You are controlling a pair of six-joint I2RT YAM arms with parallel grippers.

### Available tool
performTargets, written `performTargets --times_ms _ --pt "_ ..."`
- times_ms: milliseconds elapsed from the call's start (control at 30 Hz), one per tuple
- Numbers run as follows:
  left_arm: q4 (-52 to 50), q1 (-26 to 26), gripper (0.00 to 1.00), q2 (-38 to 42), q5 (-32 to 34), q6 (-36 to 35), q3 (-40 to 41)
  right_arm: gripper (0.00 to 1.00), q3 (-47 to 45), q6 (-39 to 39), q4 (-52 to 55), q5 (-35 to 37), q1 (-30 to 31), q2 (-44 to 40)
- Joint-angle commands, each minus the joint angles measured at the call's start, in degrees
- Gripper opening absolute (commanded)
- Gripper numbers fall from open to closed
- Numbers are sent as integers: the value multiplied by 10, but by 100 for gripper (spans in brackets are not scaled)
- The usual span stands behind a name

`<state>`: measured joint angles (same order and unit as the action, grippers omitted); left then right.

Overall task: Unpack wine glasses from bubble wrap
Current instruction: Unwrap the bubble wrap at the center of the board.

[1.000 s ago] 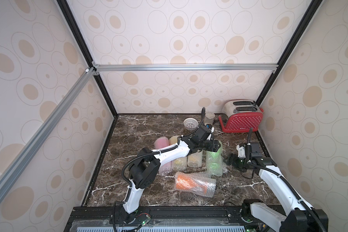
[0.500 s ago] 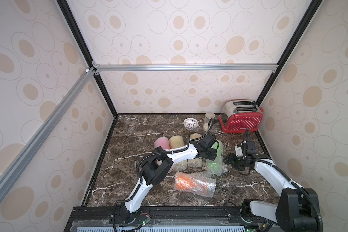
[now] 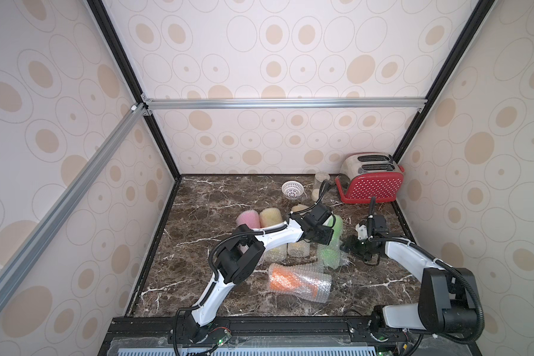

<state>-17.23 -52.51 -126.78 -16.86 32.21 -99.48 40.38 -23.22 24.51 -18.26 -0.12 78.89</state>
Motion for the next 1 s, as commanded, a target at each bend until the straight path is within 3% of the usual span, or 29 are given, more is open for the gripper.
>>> performTargets --times_ms 0,167,467,600,700,800,967 --pt "8 6 2 4 -28 5 6 52 17 8 -16 -6 -3 15" --pt "24 8 1 7 -42 16 21 49 27 13 -35 3 -3 47" --pt "80 18 5 29 -66 46 61 37 23 13 -101 -54 -3 78" --pt "75 22 14 27 -71 41 57 17 27 16 -106 -78 -3 82" --pt "82 29 23 31 -78 46 61 9 24 15 -109 -88 -3 71" --pt "70 38 41 38 -74 45 61 7 28 19 -94 -82 -3 54" --pt "46 49 59 58 -54 29 60 4 40 24 -60 -86 -2 33"
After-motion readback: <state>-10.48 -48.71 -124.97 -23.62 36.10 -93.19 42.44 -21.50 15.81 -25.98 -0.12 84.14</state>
